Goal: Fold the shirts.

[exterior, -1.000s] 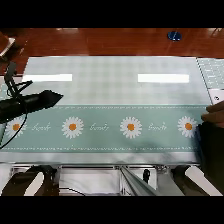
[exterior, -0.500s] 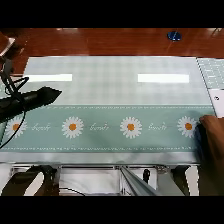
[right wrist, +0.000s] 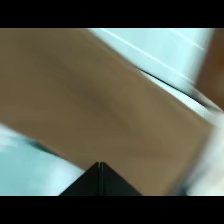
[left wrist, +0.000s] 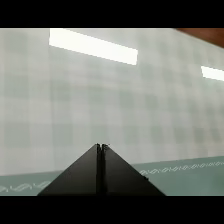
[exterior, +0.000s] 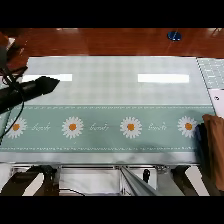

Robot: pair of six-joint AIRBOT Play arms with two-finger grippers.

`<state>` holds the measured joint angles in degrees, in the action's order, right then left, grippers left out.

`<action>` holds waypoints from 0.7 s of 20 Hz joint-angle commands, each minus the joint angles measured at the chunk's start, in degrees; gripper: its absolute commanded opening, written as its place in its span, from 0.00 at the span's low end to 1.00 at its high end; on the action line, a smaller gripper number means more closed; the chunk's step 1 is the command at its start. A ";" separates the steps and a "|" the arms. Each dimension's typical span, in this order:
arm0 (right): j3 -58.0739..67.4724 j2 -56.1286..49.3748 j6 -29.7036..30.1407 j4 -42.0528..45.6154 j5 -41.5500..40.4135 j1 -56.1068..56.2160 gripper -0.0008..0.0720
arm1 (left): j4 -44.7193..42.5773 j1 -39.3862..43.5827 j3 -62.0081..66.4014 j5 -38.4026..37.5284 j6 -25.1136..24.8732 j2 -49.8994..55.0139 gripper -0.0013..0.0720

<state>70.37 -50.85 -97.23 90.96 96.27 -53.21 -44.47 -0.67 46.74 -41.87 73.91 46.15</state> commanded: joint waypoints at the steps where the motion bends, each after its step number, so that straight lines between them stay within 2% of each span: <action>1: 8.22 -6.38 2.62 -36.11 -15.37 7.26 0.04 | 0.48 0.57 13.88 -3.50 -1.42 4.83 0.04; 2: 8.22 -6.82 4.61 -36.65 -18.78 13.68 0.04 | 0.28 1.46 18.73 -5.88 -1.40 6.67 0.04; 3: 7.80 -7.30 6.27 -33.55 -20.96 22.62 0.04 | -0.96 3.26 22.43 -7.43 -1.40 8.07 0.04; 5: 4.44 -8.59 6.80 -20.00 -26.25 42.16 0.04 | -8.44 8.63 23.30 -7.78 0.24 9.01 0.04; 6: 1.99 -9.64 5.31 -11.61 -28.61 50.84 0.04 | -14.88 11.96 21.44 -7.74 3.85 9.44 0.04; 8: -4.04 -13.20 -2.49 5.20 -31.82 64.06 0.04 | -28.04 16.65 15.87 -7.72 12.87 11.47 0.04; 10: -7.41 -17.94 -7.63 11.87 -31.85 68.61 0.04 | -33.68 17.33 10.91 -7.72 17.97 14.40 0.04; 14: -7.50 -21.22 -7.50 11.65 -31.63 68.74 0.04 | -35.71 17.07 9.40 -9.77 17.88 17.88 0.04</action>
<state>64.20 -69.58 -102.54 97.67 65.87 11.90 -74.56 15.51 57.80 -50.24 88.92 61.71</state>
